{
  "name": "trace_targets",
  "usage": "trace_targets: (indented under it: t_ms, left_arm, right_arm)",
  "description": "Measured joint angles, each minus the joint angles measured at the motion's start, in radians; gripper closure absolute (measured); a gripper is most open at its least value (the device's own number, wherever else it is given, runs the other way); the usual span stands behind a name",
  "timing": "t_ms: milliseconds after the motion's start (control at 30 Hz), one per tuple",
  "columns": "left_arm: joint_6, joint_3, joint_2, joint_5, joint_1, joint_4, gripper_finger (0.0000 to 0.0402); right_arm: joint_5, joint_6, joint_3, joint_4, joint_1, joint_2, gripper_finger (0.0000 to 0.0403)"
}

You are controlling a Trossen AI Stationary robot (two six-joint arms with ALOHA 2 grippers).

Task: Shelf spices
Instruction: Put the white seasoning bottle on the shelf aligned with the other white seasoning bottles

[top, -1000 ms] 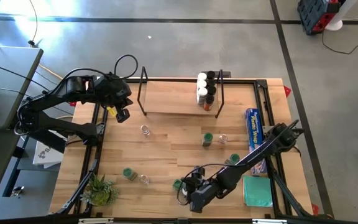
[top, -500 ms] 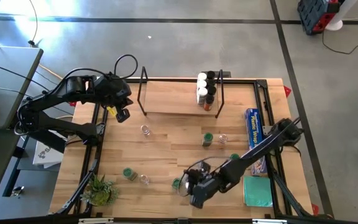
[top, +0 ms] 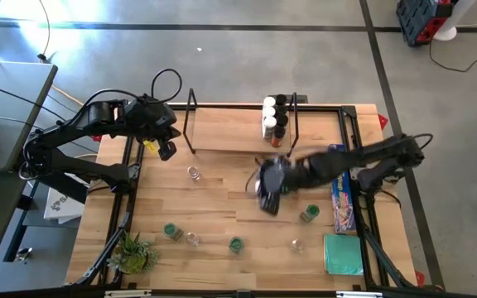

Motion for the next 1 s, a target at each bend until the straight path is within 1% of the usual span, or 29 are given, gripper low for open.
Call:
trace_targets:
  t_ms: [100,267,467,567,633,833,1000]
  left_arm:
    - [-0.018,0.000,0.000,-0.002,0.000,0.001,0.0401]
    - [-0.065,0.000,0.000,-0.008,0.000,0.006,0.0401]
    - [-0.115,0.000,0.000,-0.057,0.000,0.030,0.0401]
    - [-0.134,0.000,0.000,-0.067,0.000,0.055,0.0401]
    - [-0.139,0.000,0.000,-0.072,0.000,0.063,0.0401]
    - [-0.161,0.000,0.001,-0.083,0.000,0.067,0.0401]
    - [-0.162,0.000,0.001,-0.083,0.000,0.068,0.0401]
  right_arm:
    - [-0.062,-0.134,0.000,0.005,-0.119,-0.024,0.0212]
    - [-0.135,-0.310,0.000,0.052,-0.316,-0.018,0.0212]
    - [-0.165,-0.493,0.000,0.034,-0.481,0.039,0.0212]
    - [-0.193,-0.590,0.000,0.038,-0.529,0.073,0.0212]
    - [-0.201,-0.626,0.000,0.046,-0.550,0.100,0.0212]
    - [-0.201,-0.639,0.000,0.049,-0.590,0.152,0.0212]
    - [-0.200,-0.621,-0.001,0.053,-0.607,0.164,0.0212]
